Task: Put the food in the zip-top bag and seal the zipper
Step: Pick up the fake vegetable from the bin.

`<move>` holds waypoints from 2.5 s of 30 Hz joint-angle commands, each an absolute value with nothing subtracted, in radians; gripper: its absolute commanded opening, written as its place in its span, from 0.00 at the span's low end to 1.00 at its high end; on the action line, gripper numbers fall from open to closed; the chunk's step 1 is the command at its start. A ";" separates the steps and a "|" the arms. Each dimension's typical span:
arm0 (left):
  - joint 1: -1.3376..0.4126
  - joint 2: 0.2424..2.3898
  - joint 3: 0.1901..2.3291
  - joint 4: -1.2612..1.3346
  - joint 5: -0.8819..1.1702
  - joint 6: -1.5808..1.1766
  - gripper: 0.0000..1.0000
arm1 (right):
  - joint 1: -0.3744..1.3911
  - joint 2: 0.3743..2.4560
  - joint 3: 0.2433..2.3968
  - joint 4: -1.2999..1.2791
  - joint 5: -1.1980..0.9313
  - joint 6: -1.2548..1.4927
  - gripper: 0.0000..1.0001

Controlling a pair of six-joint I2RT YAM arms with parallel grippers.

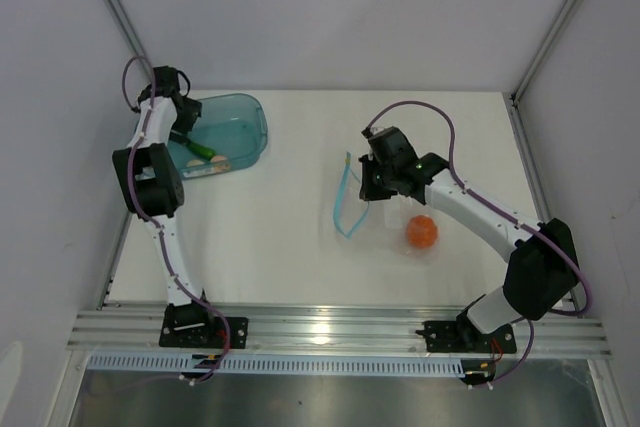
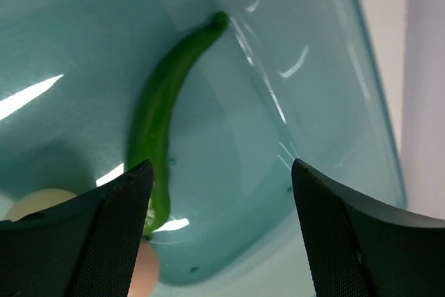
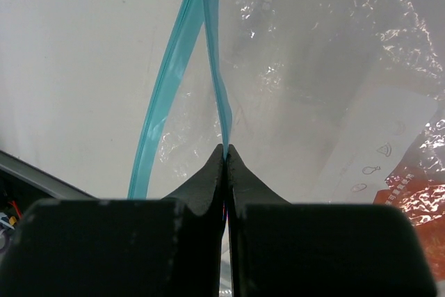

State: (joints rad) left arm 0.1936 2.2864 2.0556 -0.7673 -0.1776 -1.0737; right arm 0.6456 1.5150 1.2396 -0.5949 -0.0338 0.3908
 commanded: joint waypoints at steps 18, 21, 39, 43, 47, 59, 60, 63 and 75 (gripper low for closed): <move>0.241 2.474 2.341 -1.069 -0.224 -1.092 0.76 | 0.634 1.545 1.229 -0.548 -0.048 0.391 0.00; 0.241 2.488 2.350 -1.086 -0.224 -1.077 0.76 | 0.632 1.542 1.226 -0.538 -0.048 0.391 0.00; 0.232 2.513 2.364 -1.143 -0.262 -1.042 0.51 | 0.601 1.493 1.167 -0.479 -0.054 0.390 0.00; 0.232 2.510 2.356 -1.135 -0.256 -1.031 0.50 | 0.598 1.488 1.164 -0.480 -0.057 0.387 0.00; 0.235 2.488 2.309 -1.094 -0.238 -1.028 0.33 | 0.597 1.480 1.158 -0.480 -0.057 0.390 0.00; 0.252 2.382 2.166 -0.939 -0.101 -1.055 0.01 | 0.597 1.430 1.154 -0.499 -0.051 0.411 0.00; 0.253 2.366 2.158 -0.922 -0.086 -1.054 0.01 | 0.597 1.425 1.152 -0.500 -0.051 0.411 0.00; 0.261 2.315 2.134 -0.913 -0.074 -1.054 0.01 | 0.598 1.407 1.149 -0.512 -0.032 0.413 0.00; 0.264 2.117 2.005 -0.881 -0.048 -1.048 0.01 | 0.617 1.373 1.163 -0.529 -0.022 0.440 0.00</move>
State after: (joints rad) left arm 0.2546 2.2230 2.0422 -0.9146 -0.0696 -1.0458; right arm 0.6048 1.3968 1.1553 -0.5209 -0.0380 0.4255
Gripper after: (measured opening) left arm 0.068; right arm 0.005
